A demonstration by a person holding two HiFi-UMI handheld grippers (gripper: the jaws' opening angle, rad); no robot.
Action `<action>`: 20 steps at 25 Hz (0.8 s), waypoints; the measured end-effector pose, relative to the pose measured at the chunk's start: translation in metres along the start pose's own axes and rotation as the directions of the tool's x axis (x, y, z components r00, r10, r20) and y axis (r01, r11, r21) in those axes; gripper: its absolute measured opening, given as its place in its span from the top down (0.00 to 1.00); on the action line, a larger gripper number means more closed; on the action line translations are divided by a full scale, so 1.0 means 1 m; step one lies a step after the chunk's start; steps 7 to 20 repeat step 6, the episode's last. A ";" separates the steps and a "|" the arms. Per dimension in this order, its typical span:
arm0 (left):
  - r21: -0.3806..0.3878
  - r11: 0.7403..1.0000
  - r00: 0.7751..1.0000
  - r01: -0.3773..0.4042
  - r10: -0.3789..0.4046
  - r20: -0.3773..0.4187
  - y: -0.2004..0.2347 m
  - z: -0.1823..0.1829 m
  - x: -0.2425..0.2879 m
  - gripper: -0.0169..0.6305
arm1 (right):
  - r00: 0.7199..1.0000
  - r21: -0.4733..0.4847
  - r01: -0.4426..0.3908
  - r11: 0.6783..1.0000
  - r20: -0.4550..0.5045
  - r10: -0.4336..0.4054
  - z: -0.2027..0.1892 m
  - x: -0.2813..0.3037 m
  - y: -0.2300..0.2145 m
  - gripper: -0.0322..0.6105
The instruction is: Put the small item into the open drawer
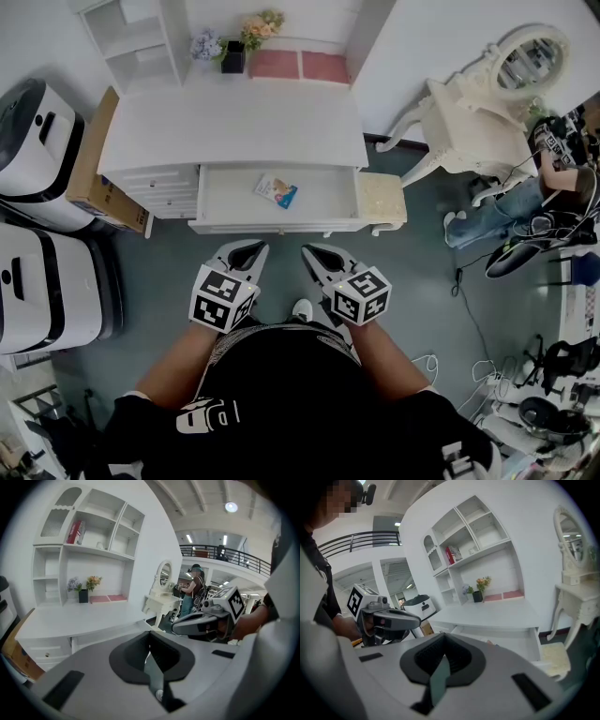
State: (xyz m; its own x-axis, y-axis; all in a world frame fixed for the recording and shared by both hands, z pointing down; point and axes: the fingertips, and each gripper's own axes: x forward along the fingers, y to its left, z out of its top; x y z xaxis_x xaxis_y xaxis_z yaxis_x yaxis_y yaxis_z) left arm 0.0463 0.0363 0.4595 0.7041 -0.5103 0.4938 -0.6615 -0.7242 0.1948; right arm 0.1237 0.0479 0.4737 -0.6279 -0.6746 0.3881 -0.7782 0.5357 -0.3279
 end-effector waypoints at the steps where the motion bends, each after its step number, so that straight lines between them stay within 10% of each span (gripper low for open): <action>1: 0.000 1.000 1.000 0.000 0.000 0.000 0.000 0.000 0.000 0.95 | 1.000 0.000 0.000 1.000 0.000 0.000 0.000 0.000 0.000 0.94; 20: 0.001 1.000 1.000 -0.005 0.005 -0.001 0.005 0.001 0.001 0.95 | 1.000 -0.001 -0.001 1.000 -0.001 0.001 0.000 0.003 -0.001 0.94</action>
